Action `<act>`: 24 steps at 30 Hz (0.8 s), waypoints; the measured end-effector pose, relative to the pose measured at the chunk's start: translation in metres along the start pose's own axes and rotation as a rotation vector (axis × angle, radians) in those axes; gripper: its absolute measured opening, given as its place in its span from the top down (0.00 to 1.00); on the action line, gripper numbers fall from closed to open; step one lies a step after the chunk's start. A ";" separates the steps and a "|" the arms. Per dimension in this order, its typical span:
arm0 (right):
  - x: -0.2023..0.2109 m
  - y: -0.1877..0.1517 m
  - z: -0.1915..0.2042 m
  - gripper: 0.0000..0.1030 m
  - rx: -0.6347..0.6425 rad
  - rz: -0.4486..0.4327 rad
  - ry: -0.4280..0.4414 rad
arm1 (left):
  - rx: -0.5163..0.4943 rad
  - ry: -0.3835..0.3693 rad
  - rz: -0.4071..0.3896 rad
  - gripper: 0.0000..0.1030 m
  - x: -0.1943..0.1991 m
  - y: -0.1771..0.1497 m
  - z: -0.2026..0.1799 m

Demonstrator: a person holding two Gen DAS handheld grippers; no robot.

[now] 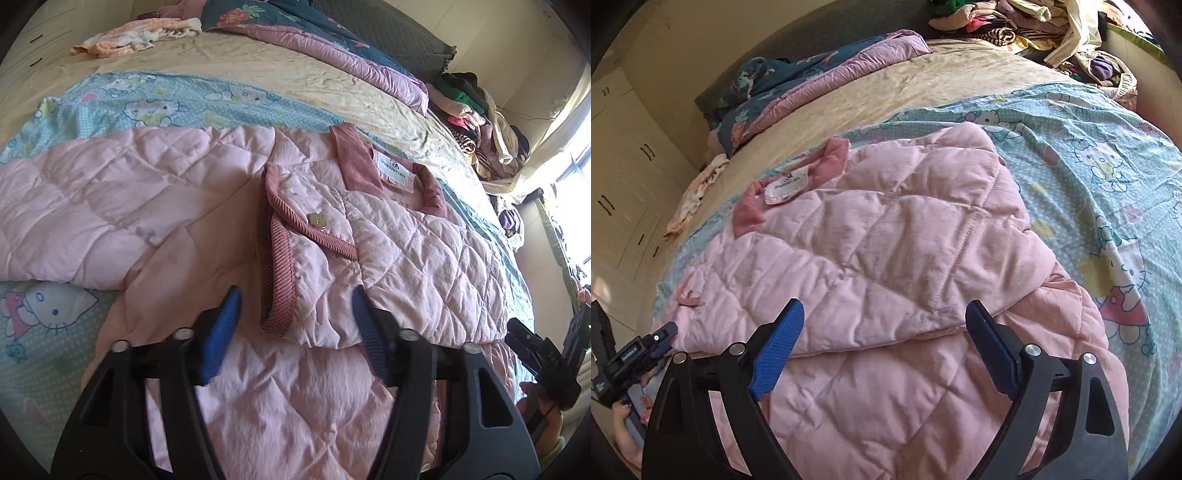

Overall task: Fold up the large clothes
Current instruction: 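Open the right gripper and release the sleeve on the jacket, then move the left tool toward the other jacket sleeve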

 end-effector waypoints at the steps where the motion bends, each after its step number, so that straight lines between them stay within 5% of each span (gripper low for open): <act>1: 0.004 0.000 0.007 0.11 0.009 -0.007 0.013 | 0.002 0.001 -0.006 0.36 0.004 0.000 0.000; 3: 0.012 0.000 0.019 0.07 0.025 -0.022 0.029 | 0.007 0.011 -0.009 0.17 0.011 0.000 0.001; 5: 0.019 0.000 0.030 0.06 0.040 -0.035 0.039 | 0.012 0.031 -0.016 0.09 0.018 0.000 0.005; 24: 0.071 -0.010 0.124 0.04 0.167 -0.126 0.122 | 0.069 0.062 -0.089 0.09 0.071 -0.007 0.044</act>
Point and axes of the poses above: each gripper's, at about its wrist camera, not at the fingertips, and x roughly against the way its jaws point, z to its left, y to its top, the point moved 8 cm from there along -x, roughly the way its jaws point
